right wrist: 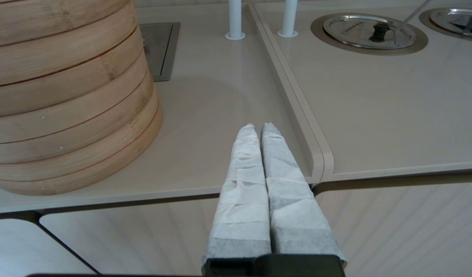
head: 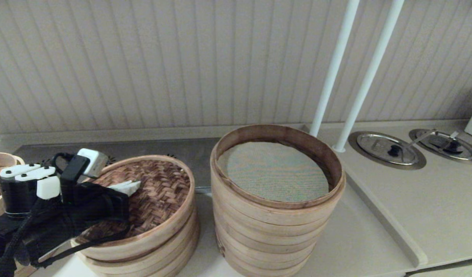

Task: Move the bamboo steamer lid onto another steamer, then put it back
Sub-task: Put the steamer

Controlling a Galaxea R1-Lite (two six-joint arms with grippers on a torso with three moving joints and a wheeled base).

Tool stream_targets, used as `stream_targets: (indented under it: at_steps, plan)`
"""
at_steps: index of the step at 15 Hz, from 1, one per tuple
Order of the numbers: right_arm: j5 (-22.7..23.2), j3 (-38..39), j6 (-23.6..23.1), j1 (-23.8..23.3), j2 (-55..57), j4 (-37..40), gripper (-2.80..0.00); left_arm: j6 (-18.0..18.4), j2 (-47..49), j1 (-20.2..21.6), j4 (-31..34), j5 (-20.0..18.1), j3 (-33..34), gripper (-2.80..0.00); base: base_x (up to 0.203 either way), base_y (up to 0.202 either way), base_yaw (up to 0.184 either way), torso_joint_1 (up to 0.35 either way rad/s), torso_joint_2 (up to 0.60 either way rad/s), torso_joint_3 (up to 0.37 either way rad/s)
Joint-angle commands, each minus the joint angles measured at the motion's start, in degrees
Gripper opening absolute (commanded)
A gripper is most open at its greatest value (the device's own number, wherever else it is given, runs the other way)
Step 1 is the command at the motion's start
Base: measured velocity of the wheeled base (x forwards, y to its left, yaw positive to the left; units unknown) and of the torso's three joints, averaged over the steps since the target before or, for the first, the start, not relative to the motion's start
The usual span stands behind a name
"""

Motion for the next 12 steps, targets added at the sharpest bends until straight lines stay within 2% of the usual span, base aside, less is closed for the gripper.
stream_targets:
  at_steps: [1, 12]
  plan:
    - [-0.02, 0.18, 0.01, -0.02, 0.0, 0.0, -2.8, 0.14, -0.07, -0.01, -2.95, -0.02, 1.95, -2.8, 0.0, 0.0, 0.0, 0.0, 0.0, 0.0]
    - [-0.02, 0.18, 0.01, -0.02, 0.0, 0.0, -2.8, 0.15, 0.22, -0.01, -3.76, -0.04, 2.08, -2.8, 0.0, 0.0, 0.0, 0.0, 0.0, 0.0]
